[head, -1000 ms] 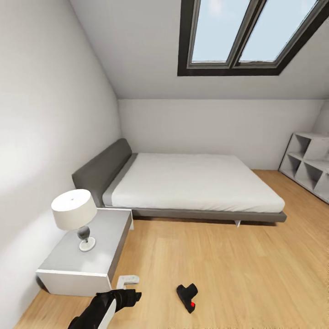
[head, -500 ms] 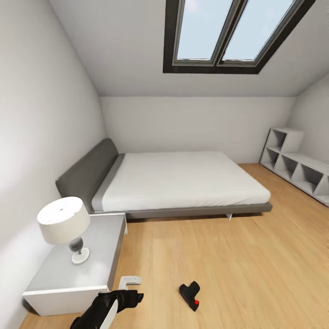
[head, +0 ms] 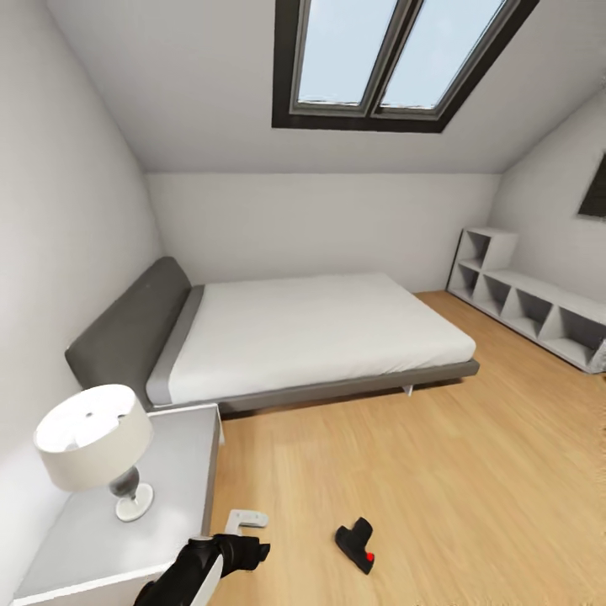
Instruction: Attach the digital camera to the camera tripod in the bedroom.
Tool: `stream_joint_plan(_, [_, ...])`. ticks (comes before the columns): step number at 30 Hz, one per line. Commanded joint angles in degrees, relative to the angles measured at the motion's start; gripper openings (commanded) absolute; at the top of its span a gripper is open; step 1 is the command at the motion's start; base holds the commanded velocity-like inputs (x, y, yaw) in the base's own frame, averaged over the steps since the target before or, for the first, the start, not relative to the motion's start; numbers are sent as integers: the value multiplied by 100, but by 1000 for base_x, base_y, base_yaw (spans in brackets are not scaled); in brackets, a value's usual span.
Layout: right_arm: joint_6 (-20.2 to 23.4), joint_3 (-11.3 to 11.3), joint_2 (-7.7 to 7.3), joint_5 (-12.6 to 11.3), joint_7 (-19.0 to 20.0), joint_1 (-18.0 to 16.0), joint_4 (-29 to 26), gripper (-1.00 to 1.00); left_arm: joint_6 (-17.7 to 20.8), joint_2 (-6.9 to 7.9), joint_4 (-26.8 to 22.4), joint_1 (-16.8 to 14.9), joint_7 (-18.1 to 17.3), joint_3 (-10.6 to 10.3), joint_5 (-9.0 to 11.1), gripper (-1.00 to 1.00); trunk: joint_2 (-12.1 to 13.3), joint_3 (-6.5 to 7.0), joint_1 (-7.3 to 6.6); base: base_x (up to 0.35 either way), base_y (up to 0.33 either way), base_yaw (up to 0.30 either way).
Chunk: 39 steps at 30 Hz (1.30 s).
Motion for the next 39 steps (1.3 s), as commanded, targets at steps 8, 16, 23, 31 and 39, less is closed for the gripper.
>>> stream_joint_plan(8, [-27,-1,9,-3,18,-5,6,100,29,3,-10,26,2,-28,-12,100,-3,-46,1,193,261,-252])
stream_joint_plan(16, [-27,-7,7,-3,15,-5,6,100,30,3,-10,38,-1,-34,-18,100,-3,-84,1,311,102,-252])
stream_joint_plan(23, [-19,-8,0,-3,16,-5,6,100,31,3,-10,45,4,-35,-19,100,-3,-116,1,253,23,-252])
stream_joint_plan(31, [-19,-9,0,-5,17,-5,6,100,34,25,-10,48,20,-27,-29,100,-3,-153,1,52,3,-252])
stream_joint_plan(39, [-19,-9,-2,-4,15,-5,6,100,187,64,-10,38,52,-15,-50,100,-3,-189,1,6,0,-252])
